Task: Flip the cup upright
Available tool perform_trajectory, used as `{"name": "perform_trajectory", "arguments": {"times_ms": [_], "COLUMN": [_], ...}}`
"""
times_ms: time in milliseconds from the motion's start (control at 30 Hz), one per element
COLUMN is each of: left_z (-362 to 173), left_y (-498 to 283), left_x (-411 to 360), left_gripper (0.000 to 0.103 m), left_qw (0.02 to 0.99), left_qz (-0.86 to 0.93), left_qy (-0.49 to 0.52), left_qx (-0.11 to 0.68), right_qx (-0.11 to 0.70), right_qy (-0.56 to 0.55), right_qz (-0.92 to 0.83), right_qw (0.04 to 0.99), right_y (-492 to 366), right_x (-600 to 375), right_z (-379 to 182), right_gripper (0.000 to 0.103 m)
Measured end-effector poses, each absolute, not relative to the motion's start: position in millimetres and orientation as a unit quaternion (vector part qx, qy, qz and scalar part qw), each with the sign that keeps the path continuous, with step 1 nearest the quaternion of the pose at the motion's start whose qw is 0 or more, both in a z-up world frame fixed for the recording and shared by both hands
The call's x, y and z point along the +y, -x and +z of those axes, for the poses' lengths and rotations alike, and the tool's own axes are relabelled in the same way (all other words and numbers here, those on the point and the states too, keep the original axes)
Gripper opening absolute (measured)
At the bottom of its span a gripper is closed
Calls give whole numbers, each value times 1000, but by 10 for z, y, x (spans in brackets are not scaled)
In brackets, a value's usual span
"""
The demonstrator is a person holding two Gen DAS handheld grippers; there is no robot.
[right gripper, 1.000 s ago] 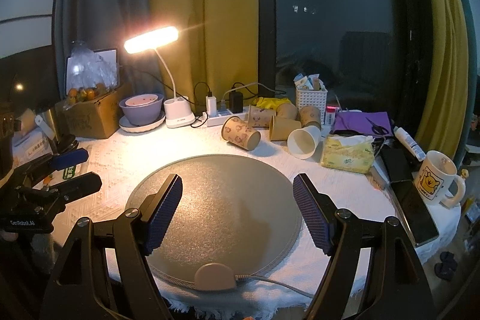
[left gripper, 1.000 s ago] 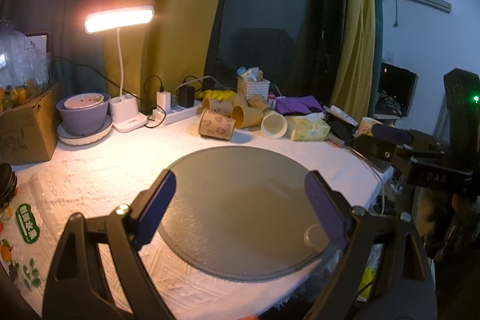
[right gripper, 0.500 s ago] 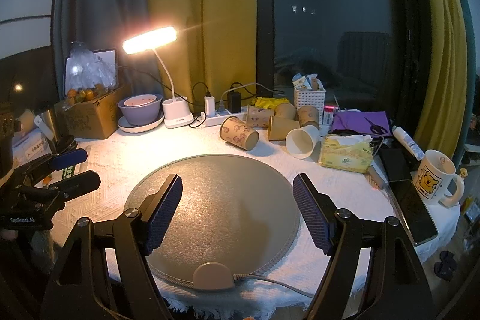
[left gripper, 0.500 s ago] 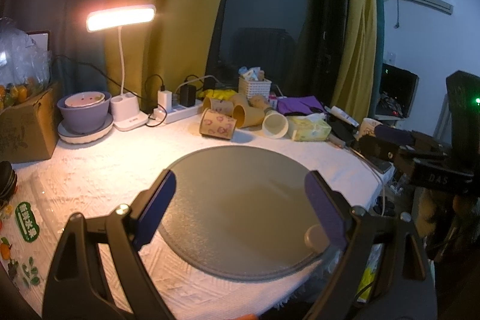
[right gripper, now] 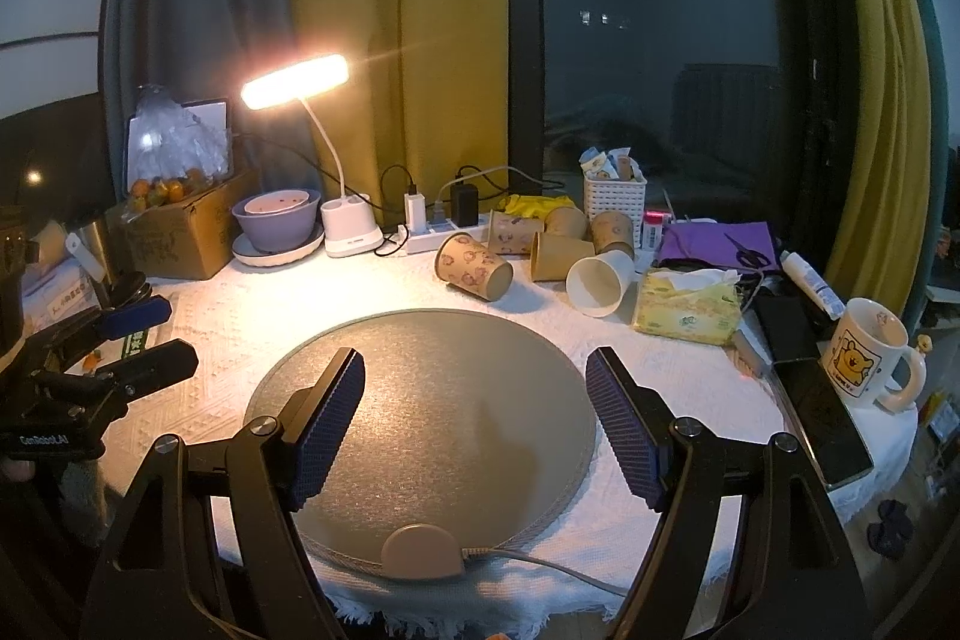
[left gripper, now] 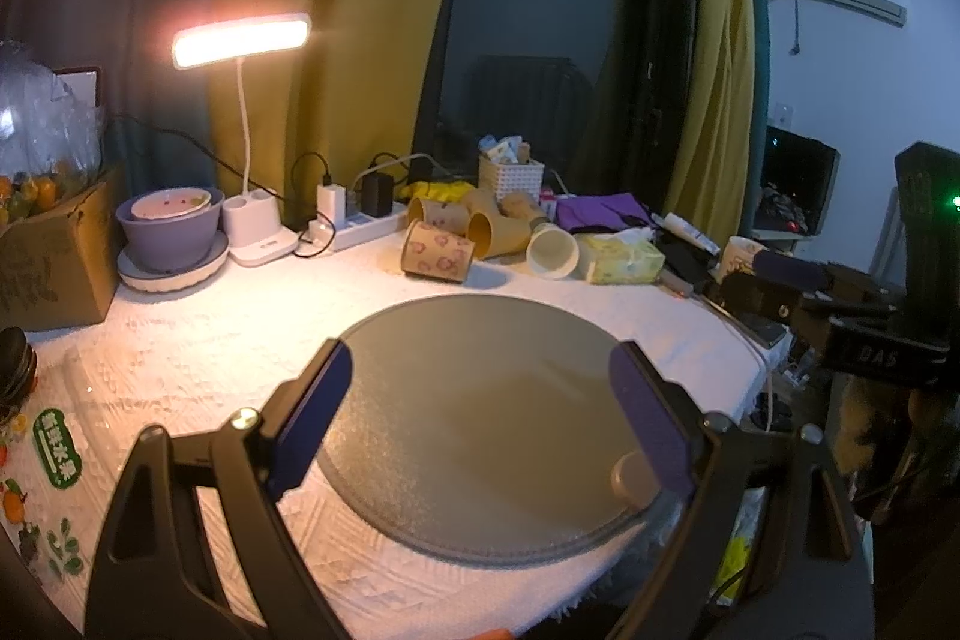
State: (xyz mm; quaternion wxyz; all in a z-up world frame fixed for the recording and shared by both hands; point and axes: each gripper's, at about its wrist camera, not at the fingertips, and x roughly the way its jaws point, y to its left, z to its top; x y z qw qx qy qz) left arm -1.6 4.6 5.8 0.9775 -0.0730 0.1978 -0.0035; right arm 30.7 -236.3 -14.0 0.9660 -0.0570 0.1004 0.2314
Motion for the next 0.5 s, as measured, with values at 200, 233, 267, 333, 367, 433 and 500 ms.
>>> {"name": "perform_trajectory", "arguments": {"times_ms": [200,233,267,333,367,433,500], "left_z": [70,71,71,73,77,90,86], "left_y": [6,2,4,-3,-14,-53,-91], "left_x": [42,43,43,42,38,28,3], "left_gripper": [89,89,89,89,89,89,89], "left_qw": [978,978,978,978,978,978,979], "left_qz": [-3,-3,-3,-4,-4,-6,-7], "left_qy": [70,70,70,69,67,58,49], "left_qx": [197,196,197,197,198,199,200], "right_qx": [101,102,102,102,102,100,100], "right_qy": [57,56,56,56,56,55,55], "right_qz": [232,231,231,231,231,233,232], "right_qw": [966,966,966,966,966,966,966], "right_y": [-308,-315,-318,-325,-323,-328,-323], "right_x": [-2355,-2363,-2370,-2374,-2374,-2379,-2372], "right_z": [-142,-144,-145,-147,-150,-152,-156], "right_gripper": [79,79,79,79,79,79,79]}}
